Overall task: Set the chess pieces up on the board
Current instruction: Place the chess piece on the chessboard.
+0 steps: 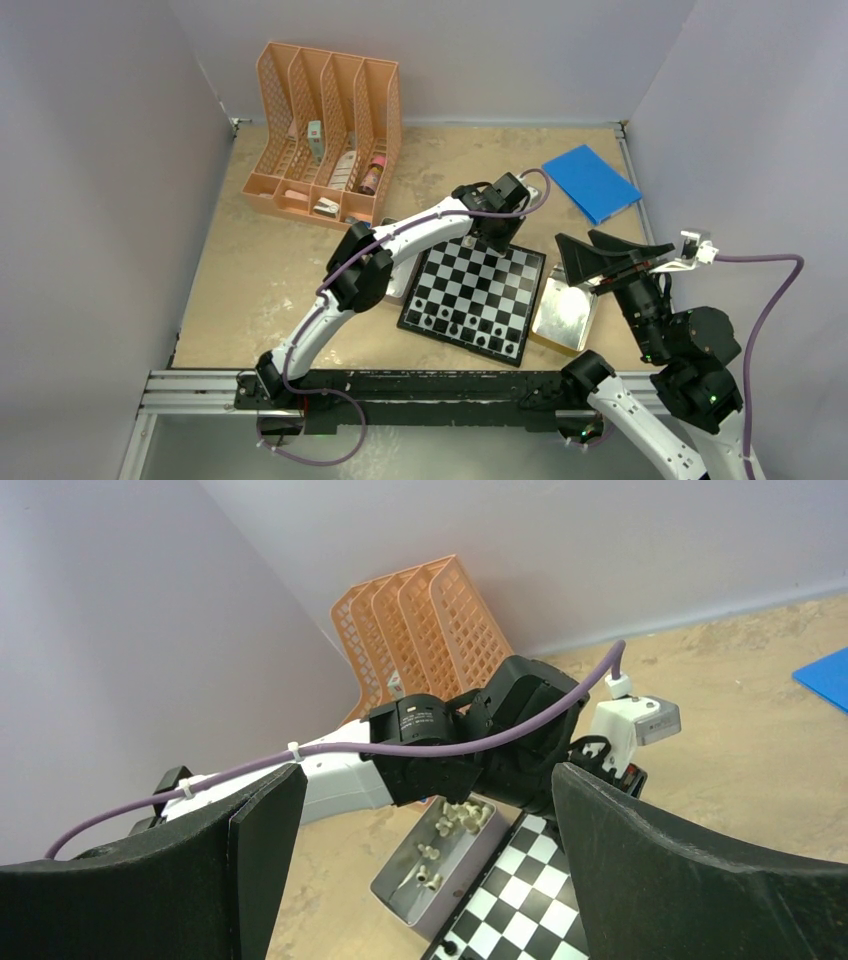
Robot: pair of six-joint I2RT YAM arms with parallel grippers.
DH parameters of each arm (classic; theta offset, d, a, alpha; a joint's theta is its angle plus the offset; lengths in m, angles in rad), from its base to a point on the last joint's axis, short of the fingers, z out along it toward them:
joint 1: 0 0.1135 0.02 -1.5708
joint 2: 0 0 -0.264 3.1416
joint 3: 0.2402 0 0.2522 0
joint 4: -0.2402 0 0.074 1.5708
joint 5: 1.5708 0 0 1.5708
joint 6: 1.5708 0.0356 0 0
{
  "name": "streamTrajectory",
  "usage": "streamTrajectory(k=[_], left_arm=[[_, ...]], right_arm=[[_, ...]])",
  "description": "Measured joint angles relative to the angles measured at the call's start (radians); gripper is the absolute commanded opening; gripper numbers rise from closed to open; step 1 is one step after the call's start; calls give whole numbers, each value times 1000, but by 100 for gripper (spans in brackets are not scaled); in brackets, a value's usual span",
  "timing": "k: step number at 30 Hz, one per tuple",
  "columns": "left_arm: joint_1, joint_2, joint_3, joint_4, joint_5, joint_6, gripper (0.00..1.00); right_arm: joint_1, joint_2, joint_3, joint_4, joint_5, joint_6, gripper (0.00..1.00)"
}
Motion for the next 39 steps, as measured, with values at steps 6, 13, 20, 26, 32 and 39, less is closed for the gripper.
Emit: streamTrajectory(k=[6,13,20,26,32,39], left_arm=[[0,0,0,6,2,0,16],[0,5,4,13,4,0,16],[0,14,12,16,11,0,18],[0,15,13,16,12,0,18],[0,17,13,22,16,0,18],[0,19,13,36,19,0,16]], right_arm=[[0,-3,0,-2,0,0,95],[0,-7,0,-3,1,0,95],[0,-12,0,-8,2,-1,95],[0,-12,0,-8,4,-1,95],[0,-13,0,-8,5,-1,95],[0,-13,0,-9,7,-2,95]])
